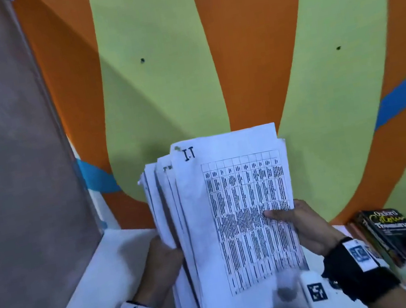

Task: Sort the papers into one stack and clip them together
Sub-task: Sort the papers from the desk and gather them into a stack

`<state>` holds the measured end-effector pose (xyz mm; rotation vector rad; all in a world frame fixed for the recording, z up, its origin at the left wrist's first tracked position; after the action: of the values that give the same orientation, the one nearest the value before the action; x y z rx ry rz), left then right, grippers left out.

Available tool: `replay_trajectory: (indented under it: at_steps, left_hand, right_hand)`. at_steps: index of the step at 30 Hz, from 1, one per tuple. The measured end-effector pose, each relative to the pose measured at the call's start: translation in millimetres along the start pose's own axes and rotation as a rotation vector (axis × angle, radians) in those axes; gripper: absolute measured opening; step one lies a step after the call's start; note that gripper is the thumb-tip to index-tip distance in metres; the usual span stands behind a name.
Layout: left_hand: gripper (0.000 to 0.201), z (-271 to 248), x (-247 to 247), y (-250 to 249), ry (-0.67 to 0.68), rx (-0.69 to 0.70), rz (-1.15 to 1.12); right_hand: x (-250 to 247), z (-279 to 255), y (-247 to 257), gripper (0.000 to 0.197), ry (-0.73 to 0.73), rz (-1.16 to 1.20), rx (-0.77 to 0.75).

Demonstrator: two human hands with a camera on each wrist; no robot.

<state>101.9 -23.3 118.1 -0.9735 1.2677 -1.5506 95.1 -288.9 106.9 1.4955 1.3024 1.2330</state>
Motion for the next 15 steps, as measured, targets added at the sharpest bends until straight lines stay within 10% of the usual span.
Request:
replay_trajectory:
  at_steps: [3, 8, 15]
  left_hand:
    - [0.025, 2, 17, 3, 0.101, -0.042, -0.063]
    - [0.06, 0, 42, -1, 0.261, -0.101, -0.132]
    - [0.07, 1, 55, 13, 0.315, -0.209, -0.149]
  right_hand:
    - [-9, -8, -6, 0.025, -0.022, 0.072, 0.022]
    - [-17, -3, -45, 0.104, 0.043, 0.165, 0.135]
    - [-14, -5, -77, 0.088, 0.077, 0.345, 0.14]
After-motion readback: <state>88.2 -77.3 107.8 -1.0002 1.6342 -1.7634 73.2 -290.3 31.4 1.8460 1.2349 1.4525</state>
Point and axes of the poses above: each hand's wrist, its own z-axis towards the middle knuckle, its own x-axis out of the palm, y = z × x, the point moved 6 cm from there along z, towards the middle knuckle, and after that the axes turned 6 degrees about y, right-handed, at the moved point
